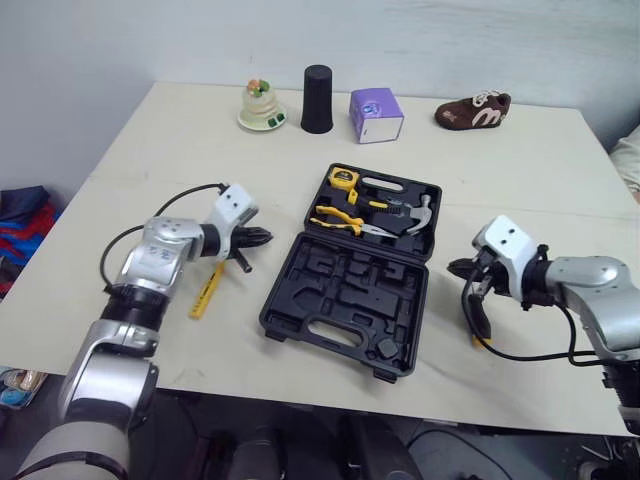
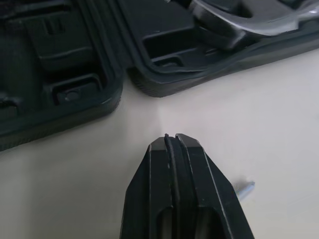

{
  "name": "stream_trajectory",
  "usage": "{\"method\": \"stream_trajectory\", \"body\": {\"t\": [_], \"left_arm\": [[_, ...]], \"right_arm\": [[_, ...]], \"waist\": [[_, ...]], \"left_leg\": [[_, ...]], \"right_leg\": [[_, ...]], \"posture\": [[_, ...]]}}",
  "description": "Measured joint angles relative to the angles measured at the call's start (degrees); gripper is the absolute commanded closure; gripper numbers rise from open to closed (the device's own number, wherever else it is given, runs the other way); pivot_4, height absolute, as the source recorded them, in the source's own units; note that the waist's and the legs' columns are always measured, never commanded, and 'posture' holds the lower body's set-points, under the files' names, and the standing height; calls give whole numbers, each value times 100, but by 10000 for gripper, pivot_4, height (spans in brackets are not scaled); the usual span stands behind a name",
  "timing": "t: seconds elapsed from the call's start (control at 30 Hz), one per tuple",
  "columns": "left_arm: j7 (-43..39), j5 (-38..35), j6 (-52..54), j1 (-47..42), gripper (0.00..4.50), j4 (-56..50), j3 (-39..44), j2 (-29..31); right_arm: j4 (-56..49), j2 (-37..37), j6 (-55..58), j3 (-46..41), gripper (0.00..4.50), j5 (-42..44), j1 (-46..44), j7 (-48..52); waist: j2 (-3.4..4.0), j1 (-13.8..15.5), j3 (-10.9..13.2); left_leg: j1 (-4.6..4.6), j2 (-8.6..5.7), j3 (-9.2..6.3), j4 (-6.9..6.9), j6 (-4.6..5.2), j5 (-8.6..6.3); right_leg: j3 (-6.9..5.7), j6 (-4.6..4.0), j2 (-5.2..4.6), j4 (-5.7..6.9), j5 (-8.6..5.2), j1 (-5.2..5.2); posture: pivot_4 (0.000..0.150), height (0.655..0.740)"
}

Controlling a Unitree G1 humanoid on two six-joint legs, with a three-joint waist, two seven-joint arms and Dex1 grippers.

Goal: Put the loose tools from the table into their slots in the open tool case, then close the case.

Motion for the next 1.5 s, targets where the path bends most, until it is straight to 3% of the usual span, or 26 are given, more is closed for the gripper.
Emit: {"method": "stream_trajectory", "body": {"t": [0.4,0.67,0.87,1.1,1.5], "left_arm": [[206,610,-1008,-1016,45000,2120,-49,-930],[-101,759,-1175,-1093,45000,2293,13,-1005],[-921,754,-605,-111,45000,484,-15,-596],[-984,745,466,1053,45000,-1712,112,-305],[-790,695,1279,1723,45000,-2838,346,-150]], "right_arm": [[270,531,-13,355,44462,-411,-361,-126],[329,665,-27,452,44462,-630,-480,-54],[422,731,-230,472,44462,-777,-557,150],[365,769,-387,478,44462,-887,-498,420],[117,829,-404,469,44462,-1002,-342,489]], "waist": [[-2,14,1],[-2,-13,1],[-2,-76,1],[0,-131,0],[0,-176,-1]], "left_leg": [[1,4,4,11,-7,0],[5,5,7,13,-10,1],[10,22,12,2,-27,-3],[24,25,23,1,-27,-4],[41,30,31,1,-29,-2]], "right_leg": [[5,3,12,10,2,-2],[4,5,21,17,3,-2],[22,-3,33,20,-2,-5],[41,-3,33,26,-3,-3],[65,-4,45,38,-2,-1]], "posture": [[1500,7383],[1500,7383],[1500,7383],[1500,7383],[1500,7383]]}}
